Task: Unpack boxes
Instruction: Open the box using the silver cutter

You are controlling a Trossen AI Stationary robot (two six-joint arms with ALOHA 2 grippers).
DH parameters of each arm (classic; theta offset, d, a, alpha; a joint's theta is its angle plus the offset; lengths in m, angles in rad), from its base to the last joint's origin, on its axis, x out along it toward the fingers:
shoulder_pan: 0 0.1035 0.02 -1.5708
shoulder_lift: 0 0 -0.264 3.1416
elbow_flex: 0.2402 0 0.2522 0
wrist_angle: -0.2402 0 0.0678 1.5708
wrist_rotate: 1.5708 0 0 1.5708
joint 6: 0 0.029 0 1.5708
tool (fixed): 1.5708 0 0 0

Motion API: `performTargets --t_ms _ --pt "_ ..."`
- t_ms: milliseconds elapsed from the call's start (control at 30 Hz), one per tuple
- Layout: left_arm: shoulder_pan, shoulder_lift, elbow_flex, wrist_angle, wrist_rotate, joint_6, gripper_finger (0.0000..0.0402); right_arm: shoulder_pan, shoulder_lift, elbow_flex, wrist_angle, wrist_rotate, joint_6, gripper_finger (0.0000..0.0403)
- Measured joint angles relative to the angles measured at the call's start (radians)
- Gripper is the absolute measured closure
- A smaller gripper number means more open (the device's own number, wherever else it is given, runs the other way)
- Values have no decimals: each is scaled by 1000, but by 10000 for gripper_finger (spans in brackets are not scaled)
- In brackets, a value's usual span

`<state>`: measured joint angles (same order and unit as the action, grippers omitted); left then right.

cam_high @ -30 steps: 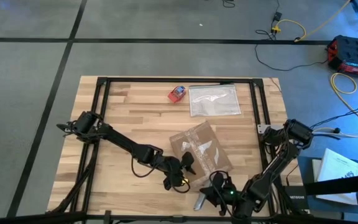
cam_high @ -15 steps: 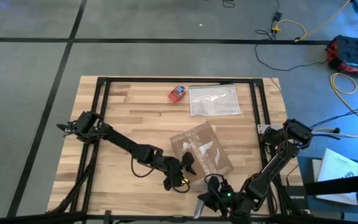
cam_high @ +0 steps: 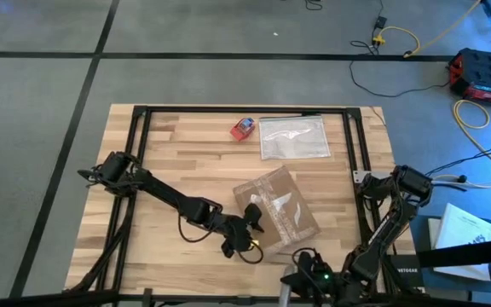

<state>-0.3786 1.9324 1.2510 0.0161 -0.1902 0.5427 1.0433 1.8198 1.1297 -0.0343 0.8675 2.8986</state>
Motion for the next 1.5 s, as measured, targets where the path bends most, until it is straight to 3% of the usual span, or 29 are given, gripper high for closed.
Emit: performTargets --t_ms 367,733,1000,1200,1500 --pt "0 -29 1 -79 3 -278 168 -45 -2 0 155 15 -328 342" --pt "-21 -36 3 -101 -6 -642 168 -134 -81 0 152 -213 -722 342" --pt "-61 -44 2 -109 -4 -816 168 -120 -233 0 -152 -345 -808 342" --pt "-69 -44 1 -94 1 -820 168 -121 -357 0 -367 -422 -862 342" --pt "-66 -43 0 -84 7 -797 168 -121 -491 0 -651 -435 -890 342"
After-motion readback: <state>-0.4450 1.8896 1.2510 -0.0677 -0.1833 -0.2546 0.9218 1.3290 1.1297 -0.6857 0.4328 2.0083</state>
